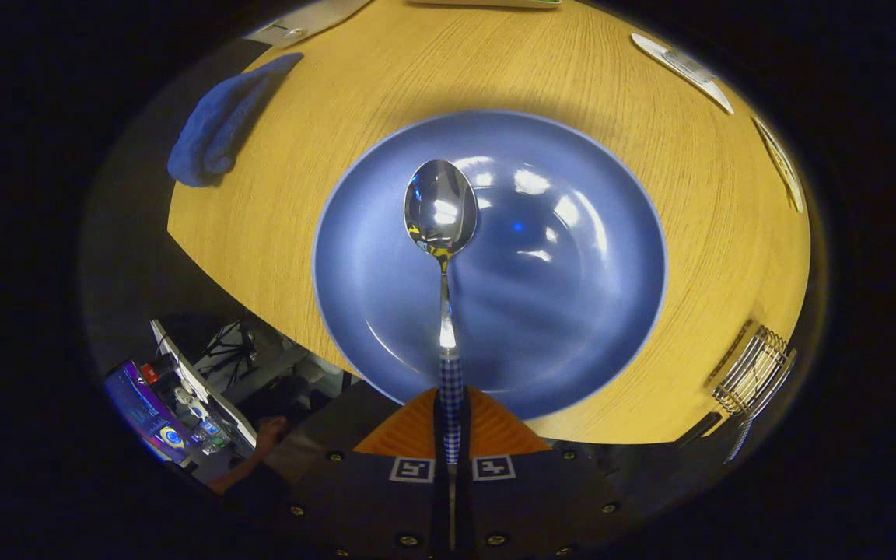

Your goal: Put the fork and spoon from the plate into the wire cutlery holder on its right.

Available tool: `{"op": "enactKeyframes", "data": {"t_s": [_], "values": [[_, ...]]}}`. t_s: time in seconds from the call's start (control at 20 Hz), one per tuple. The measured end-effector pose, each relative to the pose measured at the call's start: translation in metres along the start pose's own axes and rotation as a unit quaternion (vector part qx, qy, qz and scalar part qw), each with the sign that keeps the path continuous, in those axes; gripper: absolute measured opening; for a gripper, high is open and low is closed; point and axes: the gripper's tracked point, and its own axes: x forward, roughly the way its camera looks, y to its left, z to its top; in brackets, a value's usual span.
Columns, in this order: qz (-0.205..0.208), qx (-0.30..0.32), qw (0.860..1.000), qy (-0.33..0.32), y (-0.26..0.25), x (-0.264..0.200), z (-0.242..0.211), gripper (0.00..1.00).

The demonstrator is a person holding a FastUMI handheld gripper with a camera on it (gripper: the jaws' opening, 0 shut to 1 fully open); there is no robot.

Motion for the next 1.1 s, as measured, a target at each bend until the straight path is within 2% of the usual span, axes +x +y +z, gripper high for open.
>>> {"op": "enactKeyframes", "data": {"t_s": [0.55,1.1], "values": [[-0.033,-0.017,0.999,0.012,-0.057,-0.049,-0.045,0.03],[-0.054,0.023,0.998,0.015,-0.116,-0.097,-0.096,0.03]]}}
